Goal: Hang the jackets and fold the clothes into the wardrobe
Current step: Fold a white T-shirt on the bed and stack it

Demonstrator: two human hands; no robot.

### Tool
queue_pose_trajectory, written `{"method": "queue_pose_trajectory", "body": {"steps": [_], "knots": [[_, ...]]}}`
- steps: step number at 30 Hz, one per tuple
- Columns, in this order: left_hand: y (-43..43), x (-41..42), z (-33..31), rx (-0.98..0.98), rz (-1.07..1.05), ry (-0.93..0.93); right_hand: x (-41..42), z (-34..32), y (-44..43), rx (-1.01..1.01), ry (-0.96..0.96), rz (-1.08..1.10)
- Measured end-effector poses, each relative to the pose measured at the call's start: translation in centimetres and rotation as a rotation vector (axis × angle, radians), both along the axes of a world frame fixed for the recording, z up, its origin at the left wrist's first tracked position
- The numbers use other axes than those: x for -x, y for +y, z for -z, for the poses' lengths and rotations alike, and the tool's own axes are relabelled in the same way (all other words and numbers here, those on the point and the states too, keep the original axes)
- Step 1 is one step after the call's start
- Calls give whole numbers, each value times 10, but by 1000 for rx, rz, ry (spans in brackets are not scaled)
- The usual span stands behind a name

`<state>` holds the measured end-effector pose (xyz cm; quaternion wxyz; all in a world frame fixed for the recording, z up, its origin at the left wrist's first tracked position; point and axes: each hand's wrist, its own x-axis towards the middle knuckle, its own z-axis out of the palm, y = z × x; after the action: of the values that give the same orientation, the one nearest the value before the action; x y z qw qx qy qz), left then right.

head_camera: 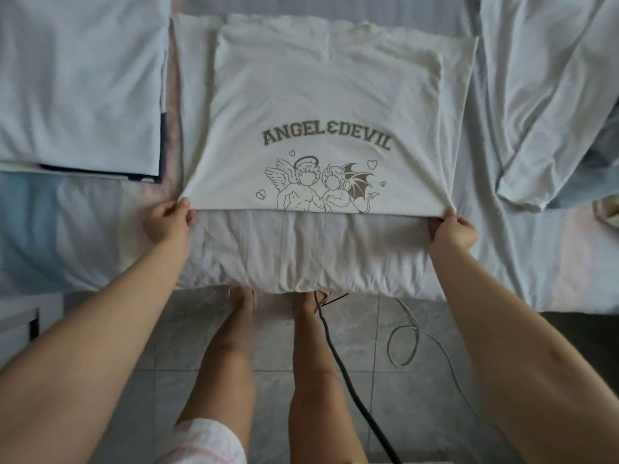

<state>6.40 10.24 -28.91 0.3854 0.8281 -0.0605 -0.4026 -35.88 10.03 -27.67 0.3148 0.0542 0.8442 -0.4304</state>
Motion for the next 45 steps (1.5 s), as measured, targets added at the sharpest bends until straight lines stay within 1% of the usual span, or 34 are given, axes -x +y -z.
{"method": "queue_pose_trajectory", "body": {"steps": [2,4,6,7,8,9,11,12,13,15,17,19,20,23,25,27,29,30,32,34,35,37,39,40,42,43,45], "knots": [[-2,1,1,-8,-39,-1,-10,-4,-6,21,-36,87],[-5,3,0,-15,-71,-7,-21,-11,-11,50,-149,142],[-9,6,-2,-20,-49,-30,-36,-20,-18,139,-247,202],[-7,8,-5,-16,-35,-29,-44,-26,-18,161,-227,200],[-9,6,-8,1,-44,-8,-57,-30,-29,172,-142,183],[-5,10,-10,15,-23,27,-64,-37,-30,193,-14,135],[-5,11,-18,40,17,85,-91,-46,-45,244,271,-77],[-7,4,-23,39,74,90,-114,-51,-52,284,354,-206],[-5,4,-27,33,158,99,-130,-55,-56,329,412,-331],[-8,-3,-37,1,320,134,-176,-58,-63,413,453,-589],[-11,-3,-45,-23,409,192,-220,-62,-60,471,521,-872],[-17,-1,-56,2,343,189,-259,-52,-53,556,637,-1158],[-27,-5,-60,36,303,159,-282,-44,-54,574,707,-1254],[-35,-4,-61,94,247,156,-319,-20,-44,549,806,-1526],[-36,-6,-56,99,271,136,-332,-8,-35,537,856,-1616],[-35,-4,-54,110,352,53,-331,-1,-30,554,898,-1629],[-32,-2,-56,141,341,37,-323,1,-29,547,926,-1641],[-31,-3,-56,139,351,27,-316,2,-29,502,942,-1638],[-27,-6,-53,103,396,14,-298,6,-27,324,960,-1555],[-25,-12,-48,85,409,7,-272,9,-24,106,921,-1427],[-24,-14,-46,74,391,8,-258,9,-22,4,871,-1367],[-23,-17,-45,55,331,19,-229,6,-17,-118,701,-1253],[-23,-19,-42,24,286,44,-207,2,-15,-126,519,-1159],[-23,-19,-42,9,270,57,-199,0,-14,-110,452,-1172],[-23,-16,-44,-14,245,79,-188,-5,-13,-84,369,-1291],[-24,-14,-46,-17,231,91,-186,-8,-15,-69,310,-1317],[-31,-11,-53,-3,223,80,-186,-15,-21,4,183,-1246]]}}
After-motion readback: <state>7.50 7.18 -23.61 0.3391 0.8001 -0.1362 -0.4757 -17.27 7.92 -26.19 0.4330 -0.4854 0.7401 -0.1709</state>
